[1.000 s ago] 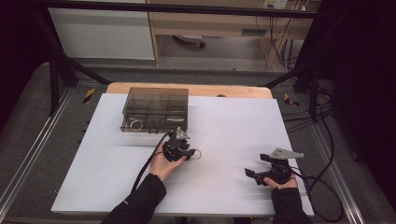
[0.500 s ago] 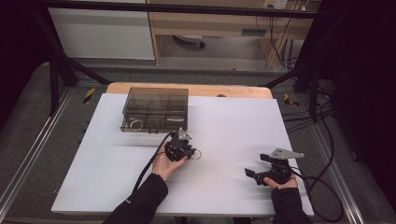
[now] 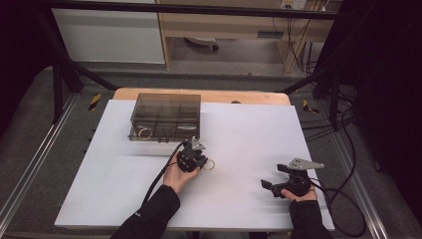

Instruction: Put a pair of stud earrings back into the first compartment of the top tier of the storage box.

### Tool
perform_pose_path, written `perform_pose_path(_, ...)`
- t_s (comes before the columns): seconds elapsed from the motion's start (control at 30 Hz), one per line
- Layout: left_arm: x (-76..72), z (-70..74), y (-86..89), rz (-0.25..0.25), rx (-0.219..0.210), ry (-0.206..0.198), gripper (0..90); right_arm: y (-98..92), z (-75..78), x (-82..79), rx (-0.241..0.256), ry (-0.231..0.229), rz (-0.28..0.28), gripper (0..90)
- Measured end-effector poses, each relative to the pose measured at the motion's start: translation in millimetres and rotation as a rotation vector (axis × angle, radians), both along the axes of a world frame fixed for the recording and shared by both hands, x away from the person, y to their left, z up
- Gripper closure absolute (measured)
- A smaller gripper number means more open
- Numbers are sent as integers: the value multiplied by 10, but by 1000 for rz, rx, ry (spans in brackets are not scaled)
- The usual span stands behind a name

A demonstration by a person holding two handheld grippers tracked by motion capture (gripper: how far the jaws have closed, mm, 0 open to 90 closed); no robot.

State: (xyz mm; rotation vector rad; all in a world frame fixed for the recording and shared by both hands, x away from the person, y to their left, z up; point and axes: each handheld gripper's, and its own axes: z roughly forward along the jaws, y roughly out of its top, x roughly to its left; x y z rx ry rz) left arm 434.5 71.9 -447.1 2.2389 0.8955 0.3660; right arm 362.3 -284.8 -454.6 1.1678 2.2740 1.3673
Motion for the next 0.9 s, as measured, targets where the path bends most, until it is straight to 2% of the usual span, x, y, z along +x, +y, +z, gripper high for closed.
perform_pose_path(0.5, 3, 2, -5, -1, 10, -5, 859, 0, 0, 0, 0, 0, 1, 6)
perform_pose_path(0.53, 4, 2, -5, 0, 8, -7, 860, 0, 0, 0, 0, 0, 0, 7)
perform_pose_path(0.57, -5, -7, -17, 19, -15, -2, 860, 0, 0, 0, 0, 0, 0, 7)
perform_pose_path(0.63, 7, 14, 5, -1, 4, -14, 860, 0, 0, 0, 0, 1, 0, 6)
perform_pose_path(0.87, -35, 70, 29, 14, -24, 2, 861, 1, -1, 2, 0, 1, 1, 6)
perform_pose_path(0.9, -36, 77, 33, 8, -23, -5, 861, 1, -2, 2, -1, 1, 1, 6)
